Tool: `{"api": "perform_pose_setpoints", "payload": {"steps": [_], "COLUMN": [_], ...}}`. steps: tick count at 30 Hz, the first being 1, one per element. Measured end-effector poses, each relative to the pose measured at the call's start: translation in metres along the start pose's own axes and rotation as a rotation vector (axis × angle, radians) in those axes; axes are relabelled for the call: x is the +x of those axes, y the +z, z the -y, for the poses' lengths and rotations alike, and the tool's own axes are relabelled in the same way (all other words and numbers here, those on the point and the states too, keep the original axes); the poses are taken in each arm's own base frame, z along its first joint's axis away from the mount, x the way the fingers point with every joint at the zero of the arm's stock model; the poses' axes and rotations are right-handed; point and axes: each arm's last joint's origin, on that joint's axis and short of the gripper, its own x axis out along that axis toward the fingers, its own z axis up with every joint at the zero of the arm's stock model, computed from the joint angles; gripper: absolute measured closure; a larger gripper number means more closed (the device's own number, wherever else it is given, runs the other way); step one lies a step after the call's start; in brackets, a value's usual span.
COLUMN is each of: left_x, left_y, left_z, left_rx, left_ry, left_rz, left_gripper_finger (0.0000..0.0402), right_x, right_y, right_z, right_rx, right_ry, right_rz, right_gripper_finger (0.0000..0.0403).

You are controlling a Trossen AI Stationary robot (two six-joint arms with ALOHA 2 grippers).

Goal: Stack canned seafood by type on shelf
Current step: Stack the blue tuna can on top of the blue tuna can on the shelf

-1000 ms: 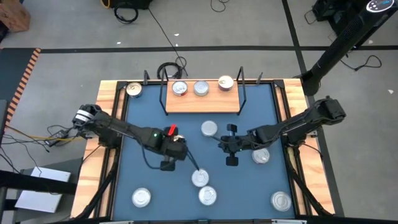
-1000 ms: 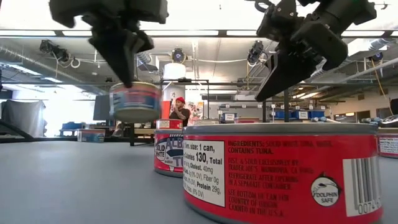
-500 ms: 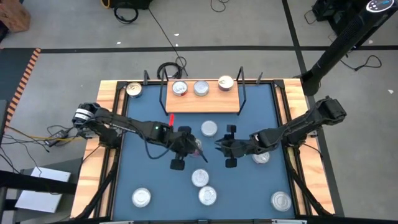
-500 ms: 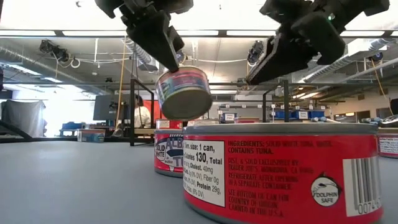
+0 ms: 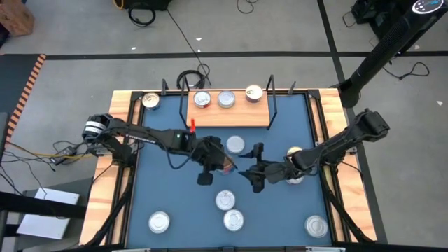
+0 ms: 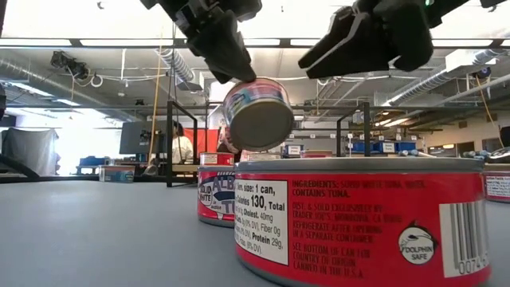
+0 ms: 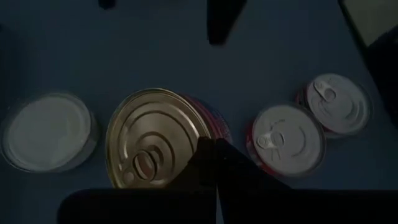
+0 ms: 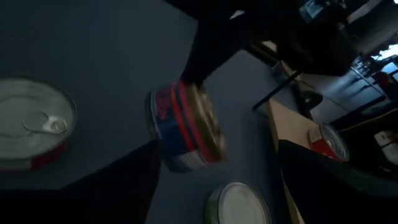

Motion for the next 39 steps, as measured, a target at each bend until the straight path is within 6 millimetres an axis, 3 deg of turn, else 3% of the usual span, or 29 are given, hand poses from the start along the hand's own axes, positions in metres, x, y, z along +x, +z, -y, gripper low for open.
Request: {"api": "perform_pose_setpoints", "payload": {"steps": [11, 39], "left_x": [-0.001, -0.003], "left_y": [0.004, 0.009], "left_z": [-0.011, -0.016], "left_rx": [-0.017, -0.009], "left_ry": [0.012, 0.035], "left_rz": [0.040, 0.100], "left_gripper_finger": [0.0401, 0.0401], "right_x": [0.021, 0.029], "right_y": [-0.007, -0.008], "right_z": [-0.011, -0.003], "right_rx": [-0.065, -0.020], "right_ry": [-0.076, 0.012], "right_rz": [-0.024, 0.008], "right_gripper_finger": [0.0052, 0.0068]}}
